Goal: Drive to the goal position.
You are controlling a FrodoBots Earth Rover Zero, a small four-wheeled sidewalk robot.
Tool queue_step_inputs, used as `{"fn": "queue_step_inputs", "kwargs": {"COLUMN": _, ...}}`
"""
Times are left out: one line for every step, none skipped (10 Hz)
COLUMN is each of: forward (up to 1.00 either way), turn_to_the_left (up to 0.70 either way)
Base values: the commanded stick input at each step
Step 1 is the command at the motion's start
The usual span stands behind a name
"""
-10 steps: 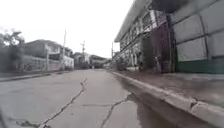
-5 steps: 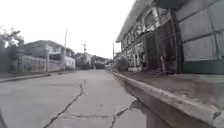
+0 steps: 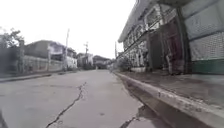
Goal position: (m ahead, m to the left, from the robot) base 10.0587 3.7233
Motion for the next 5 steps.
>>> {"fn": "queue_step_inputs", "kwargs": {"forward": 0.7, "turn_to_the_left": 0.0}}
{"fn": "queue_step_inputs", "kwargs": {"forward": 0.7, "turn_to_the_left": 0.0}}
{"fn": "queue_step_inputs", "kwargs": {"forward": 0.7, "turn_to_the_left": 0.0}}
{"fn": "queue_step_inputs", "kwargs": {"forward": 0.7, "turn_to_the_left": 0.0}}
{"fn": "queue_step_inputs", "kwargs": {"forward": 0.7, "turn_to_the_left": 0.0}}
